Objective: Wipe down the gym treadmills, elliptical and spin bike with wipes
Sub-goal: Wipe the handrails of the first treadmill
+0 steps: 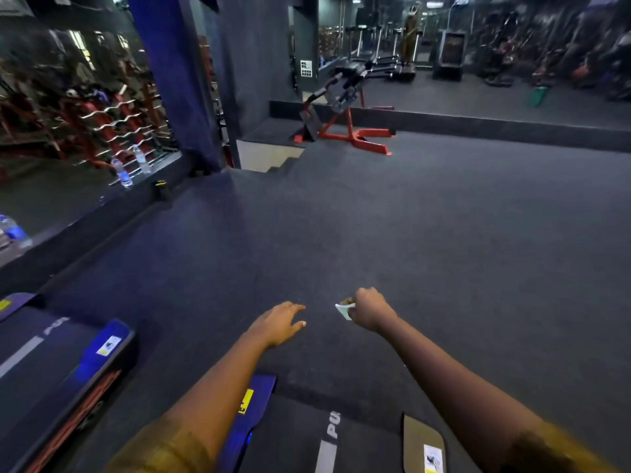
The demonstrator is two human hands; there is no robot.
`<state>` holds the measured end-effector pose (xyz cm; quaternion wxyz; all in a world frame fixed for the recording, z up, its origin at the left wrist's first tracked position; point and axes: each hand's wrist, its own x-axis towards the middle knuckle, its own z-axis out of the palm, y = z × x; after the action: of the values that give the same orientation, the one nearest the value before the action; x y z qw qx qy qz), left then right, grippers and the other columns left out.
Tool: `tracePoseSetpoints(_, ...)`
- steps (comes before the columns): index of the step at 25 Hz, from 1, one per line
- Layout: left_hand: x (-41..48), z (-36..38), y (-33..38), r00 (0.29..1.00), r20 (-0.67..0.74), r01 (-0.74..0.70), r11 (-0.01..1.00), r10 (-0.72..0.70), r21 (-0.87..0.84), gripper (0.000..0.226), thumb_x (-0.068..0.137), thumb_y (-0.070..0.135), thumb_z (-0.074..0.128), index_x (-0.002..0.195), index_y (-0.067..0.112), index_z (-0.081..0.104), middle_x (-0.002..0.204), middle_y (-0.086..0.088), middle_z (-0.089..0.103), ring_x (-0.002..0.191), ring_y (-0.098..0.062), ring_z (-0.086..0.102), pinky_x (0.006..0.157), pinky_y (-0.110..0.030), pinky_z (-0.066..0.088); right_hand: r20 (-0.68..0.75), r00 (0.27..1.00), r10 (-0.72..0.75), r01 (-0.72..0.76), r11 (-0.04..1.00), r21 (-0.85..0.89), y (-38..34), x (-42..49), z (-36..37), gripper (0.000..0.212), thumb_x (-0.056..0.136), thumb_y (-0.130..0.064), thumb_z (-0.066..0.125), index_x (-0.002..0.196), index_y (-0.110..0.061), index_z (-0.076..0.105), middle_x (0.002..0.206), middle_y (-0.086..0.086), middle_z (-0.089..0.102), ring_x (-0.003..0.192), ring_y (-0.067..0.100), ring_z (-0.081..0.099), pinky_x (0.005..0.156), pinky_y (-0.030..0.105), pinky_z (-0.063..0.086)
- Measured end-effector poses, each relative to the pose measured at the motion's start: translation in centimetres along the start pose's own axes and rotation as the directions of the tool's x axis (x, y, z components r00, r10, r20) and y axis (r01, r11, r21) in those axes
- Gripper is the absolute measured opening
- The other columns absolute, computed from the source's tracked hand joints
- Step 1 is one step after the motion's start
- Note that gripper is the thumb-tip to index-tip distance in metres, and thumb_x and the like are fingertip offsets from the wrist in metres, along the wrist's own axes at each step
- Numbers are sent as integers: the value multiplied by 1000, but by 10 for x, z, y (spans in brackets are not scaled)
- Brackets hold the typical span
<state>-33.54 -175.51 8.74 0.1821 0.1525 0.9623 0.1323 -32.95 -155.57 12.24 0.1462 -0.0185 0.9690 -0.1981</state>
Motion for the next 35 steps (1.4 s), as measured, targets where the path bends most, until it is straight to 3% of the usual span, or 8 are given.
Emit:
tracePoseSetpoints(3,60,-34,-3,999,46,22,1000,-23,10,49,100,33,41,144,12,35,146,-12,39,134,-25,37,105,-29,28,-12,1000,-16,17,1000,13,0,63,-29,37,87,-11,48,119,-19,64,116,21,62,110,35,55,88,32,45)
tracePoseSetpoints(10,168,-58,-41,994,9,112,994,-112,18,51,99,39,41,143,14,37,144,-10,41,134,-24,37,107,-34,31,24,995,-97,97,995,18,3,188,-48,33,89,-17,50,118,-19,65,117,20,62,110,35,55,89,33,45)
tracePoseSetpoints(15,266,-25,-87,970,-61,237,971,-235,21,52,98,42,43,143,16,37,143,-8,42,132,-24,39,106,-36,35,76,972,-224,229,971,-73,25,317,-19,37,87,-11,50,118,-24,64,116,17,62,107,31,57,84,29,46)
tracePoseSetpoints(20,418,34,-147,918,-99,383,923,-384,-24,53,98,43,43,143,15,37,144,-10,41,133,-24,38,108,-36,33,117,914,-388,402,904,-145,82,485,56,32,89,-22,51,118,-26,65,116,16,64,108,31,58,87,32,46)
tracePoseSetpoints(25,475,34,-162,860,-53,504,861,-508,-72,52,98,44,41,142,15,39,144,-8,43,132,-23,40,106,-35,36,188,885,-426,448,889,-93,96,567,41,38,89,-13,46,121,-25,63,118,18,61,109,35,56,89,34,45)
tracePoseSetpoints(28,489,25,-170,823,-18,562,820,-567,-110,52,98,42,42,141,14,40,144,-9,43,132,-24,40,107,-33,34,227,834,-503,529,846,-67,78,602,28,35,91,-17,47,122,-23,63,119,17,60,108,34,56,88,35,45)
tracePoseSetpoints(35,502,5,-240,713,-101,662,714,-694,-229,50,98,40,44,141,15,41,145,-7,42,134,-22,38,109,-32,31,334,658,-675,732,678,-69,-22,685,55,31,91,-27,50,119,-22,64,121,16,61,109,34,56,90,34,44)
